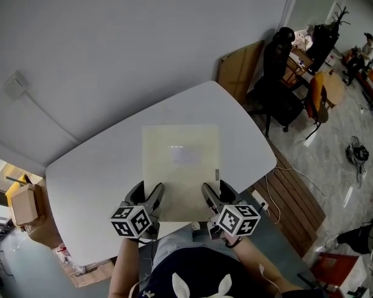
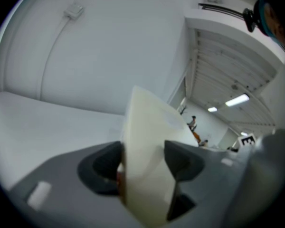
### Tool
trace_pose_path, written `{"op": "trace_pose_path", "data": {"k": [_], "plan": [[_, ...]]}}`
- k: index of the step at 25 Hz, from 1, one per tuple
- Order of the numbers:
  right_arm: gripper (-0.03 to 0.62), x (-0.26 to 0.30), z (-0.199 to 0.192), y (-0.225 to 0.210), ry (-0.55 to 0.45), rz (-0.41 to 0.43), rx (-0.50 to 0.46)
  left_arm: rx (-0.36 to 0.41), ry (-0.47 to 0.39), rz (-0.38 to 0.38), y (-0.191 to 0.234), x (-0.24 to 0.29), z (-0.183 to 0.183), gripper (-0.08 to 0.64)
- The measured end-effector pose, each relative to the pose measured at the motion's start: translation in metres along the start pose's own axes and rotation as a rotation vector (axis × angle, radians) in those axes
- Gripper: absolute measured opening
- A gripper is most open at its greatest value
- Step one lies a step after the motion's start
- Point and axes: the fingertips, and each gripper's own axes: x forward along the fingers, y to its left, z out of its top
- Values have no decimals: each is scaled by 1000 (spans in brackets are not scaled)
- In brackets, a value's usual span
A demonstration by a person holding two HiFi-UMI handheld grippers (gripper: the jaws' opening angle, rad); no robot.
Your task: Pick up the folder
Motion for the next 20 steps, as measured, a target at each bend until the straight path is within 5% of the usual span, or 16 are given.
{"op": "trace_pose_path", "data": {"k": [20], "plan": [[272,-12,3,5,-15,-19,-11,2,9,-23,-7,-5,2,275]]}}
